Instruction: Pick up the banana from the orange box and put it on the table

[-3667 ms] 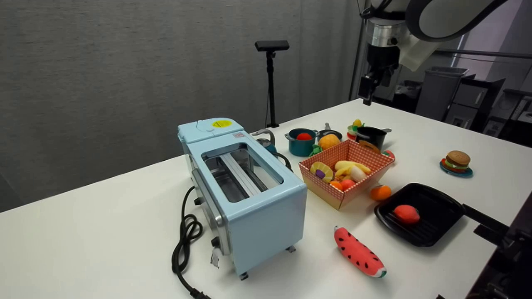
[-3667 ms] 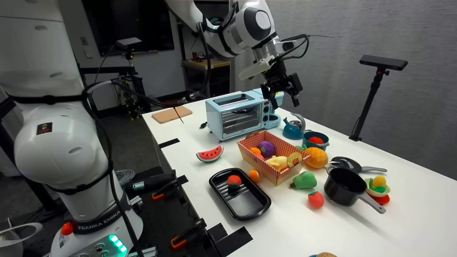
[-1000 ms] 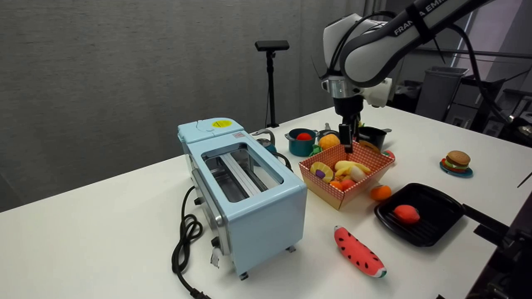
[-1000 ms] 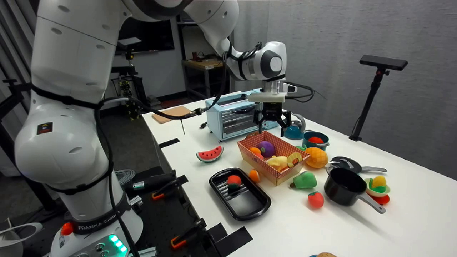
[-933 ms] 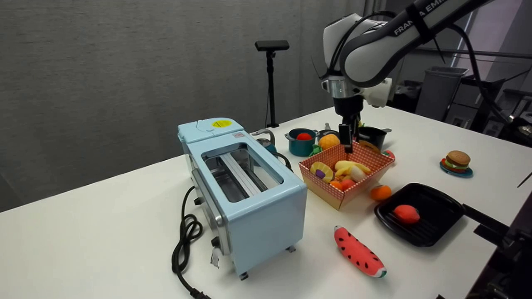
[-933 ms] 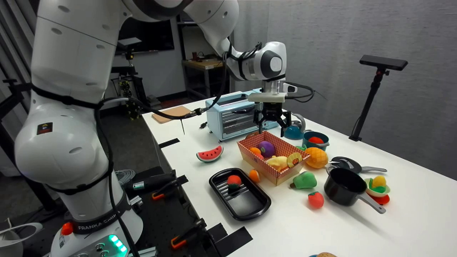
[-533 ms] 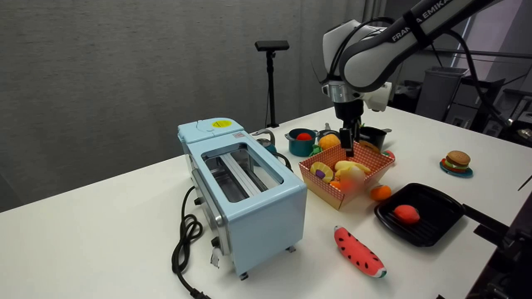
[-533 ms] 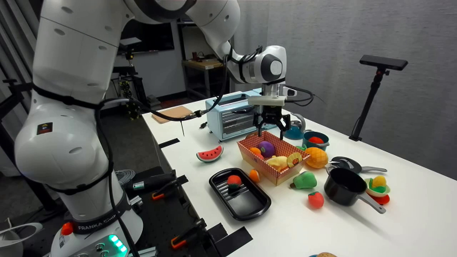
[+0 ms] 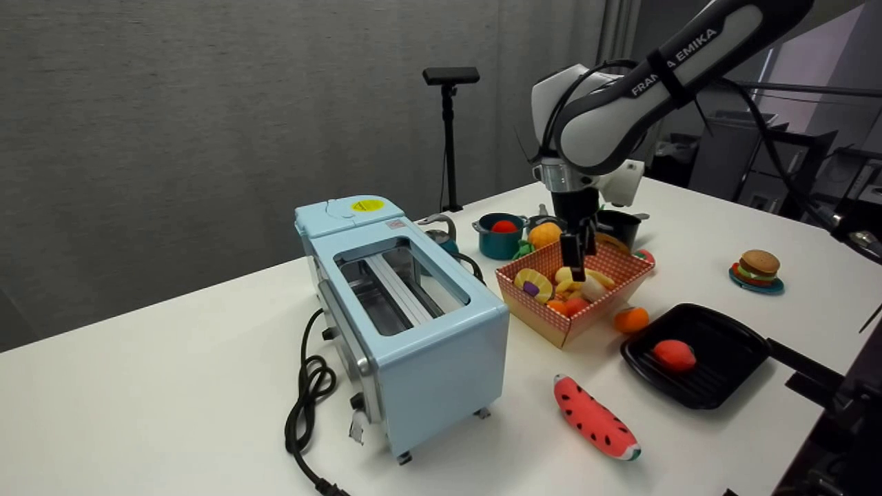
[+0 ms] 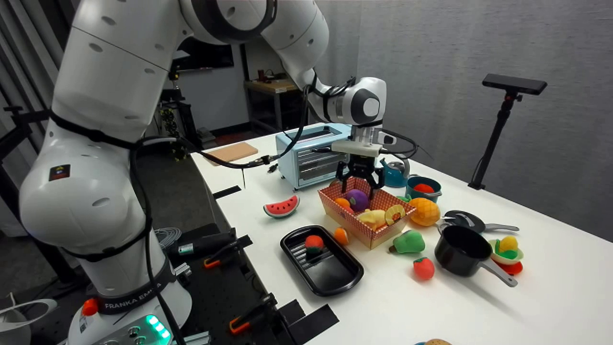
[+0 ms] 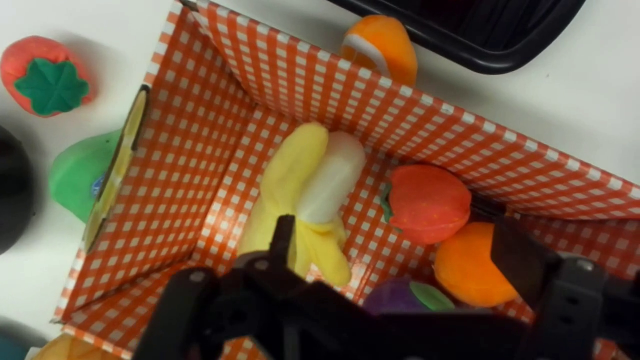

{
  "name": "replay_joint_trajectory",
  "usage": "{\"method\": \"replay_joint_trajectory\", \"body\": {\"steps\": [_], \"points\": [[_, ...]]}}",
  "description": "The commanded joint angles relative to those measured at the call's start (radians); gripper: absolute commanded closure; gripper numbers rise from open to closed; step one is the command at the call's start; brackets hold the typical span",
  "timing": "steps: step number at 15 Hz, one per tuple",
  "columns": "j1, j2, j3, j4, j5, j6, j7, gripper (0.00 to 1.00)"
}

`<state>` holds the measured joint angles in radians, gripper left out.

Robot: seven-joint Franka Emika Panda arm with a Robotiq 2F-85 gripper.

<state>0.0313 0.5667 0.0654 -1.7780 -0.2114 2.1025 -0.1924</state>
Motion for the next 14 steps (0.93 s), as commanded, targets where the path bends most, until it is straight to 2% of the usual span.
{"method": "replay_joint_trajectory", "body": {"steps": [1, 7, 14], "points": [[-0.039, 0.031, 0.017, 0.05, 0.092, -0.013, -0.074, 0.0], [-0.078, 0.035, 0.012, 0.074, 0.171, -0.02, -0.122, 0.0], [-0.088, 0.037, -0.003, 0.087, 0.165, -0.016, -0.109, 0.0]]}}
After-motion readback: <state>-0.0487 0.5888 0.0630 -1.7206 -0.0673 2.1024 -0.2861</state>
